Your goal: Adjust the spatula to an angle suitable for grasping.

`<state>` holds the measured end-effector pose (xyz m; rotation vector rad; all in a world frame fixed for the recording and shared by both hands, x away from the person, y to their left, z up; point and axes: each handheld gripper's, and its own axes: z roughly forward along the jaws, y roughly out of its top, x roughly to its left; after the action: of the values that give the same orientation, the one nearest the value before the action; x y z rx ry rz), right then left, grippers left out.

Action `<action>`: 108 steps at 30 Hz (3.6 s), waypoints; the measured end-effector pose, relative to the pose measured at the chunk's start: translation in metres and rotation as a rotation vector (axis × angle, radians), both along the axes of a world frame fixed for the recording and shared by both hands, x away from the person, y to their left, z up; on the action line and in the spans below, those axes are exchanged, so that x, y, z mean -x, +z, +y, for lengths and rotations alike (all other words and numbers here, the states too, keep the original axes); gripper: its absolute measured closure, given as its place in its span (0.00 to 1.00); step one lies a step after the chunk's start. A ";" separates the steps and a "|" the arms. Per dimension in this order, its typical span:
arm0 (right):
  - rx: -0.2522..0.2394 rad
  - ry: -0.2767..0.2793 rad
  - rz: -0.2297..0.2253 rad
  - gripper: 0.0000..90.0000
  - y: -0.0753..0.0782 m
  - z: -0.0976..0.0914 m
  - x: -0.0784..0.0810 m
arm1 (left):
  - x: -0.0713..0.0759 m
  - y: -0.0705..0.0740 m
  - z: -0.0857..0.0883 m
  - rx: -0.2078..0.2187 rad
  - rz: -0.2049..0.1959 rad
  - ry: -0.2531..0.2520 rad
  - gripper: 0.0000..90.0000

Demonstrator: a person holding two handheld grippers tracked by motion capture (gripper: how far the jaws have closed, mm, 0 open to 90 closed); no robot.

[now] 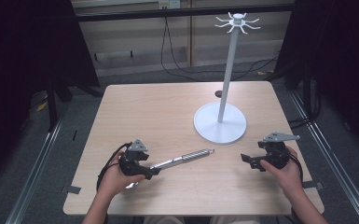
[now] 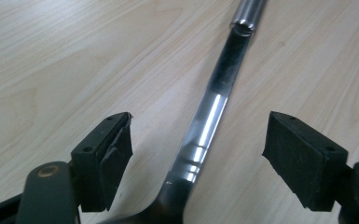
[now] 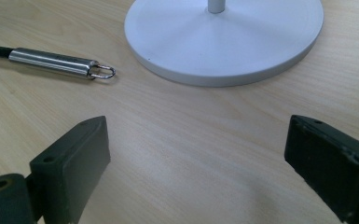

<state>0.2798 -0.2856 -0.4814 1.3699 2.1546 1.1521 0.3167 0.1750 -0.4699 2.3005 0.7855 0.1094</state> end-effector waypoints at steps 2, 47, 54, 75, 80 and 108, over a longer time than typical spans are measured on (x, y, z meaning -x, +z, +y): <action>-0.002 0.000 0.000 0.07 0.000 -0.001 0.001 | 0.001 0.000 -0.004 0.006 0.000 -0.009 0.27; -0.012 -0.042 -0.002 0.07 0.000 -0.018 0.014 | -0.006 -0.017 -0.048 -0.077 0.009 -0.143 0.99; -0.012 -0.048 -0.004 0.07 0.000 -0.020 0.016 | -0.009 -0.017 -0.047 -0.077 0.003 -0.124 0.99; -0.015 -0.046 -0.009 0.07 0.001 -0.020 0.015 | -0.012 -0.006 -0.037 -0.019 0.000 -0.067 0.88; -0.016 -0.047 -0.007 0.07 0.000 -0.020 0.015 | -0.013 0.000 -0.031 -0.059 -0.048 -0.038 0.77; -0.025 -0.051 0.000 0.07 -0.001 -0.022 0.015 | -0.024 -0.009 -0.033 -0.214 0.038 -0.062 0.69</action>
<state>0.2648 -0.3078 -0.4820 1.4268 2.1001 1.1633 0.3408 0.1417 -0.4785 2.5338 0.7521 0.1274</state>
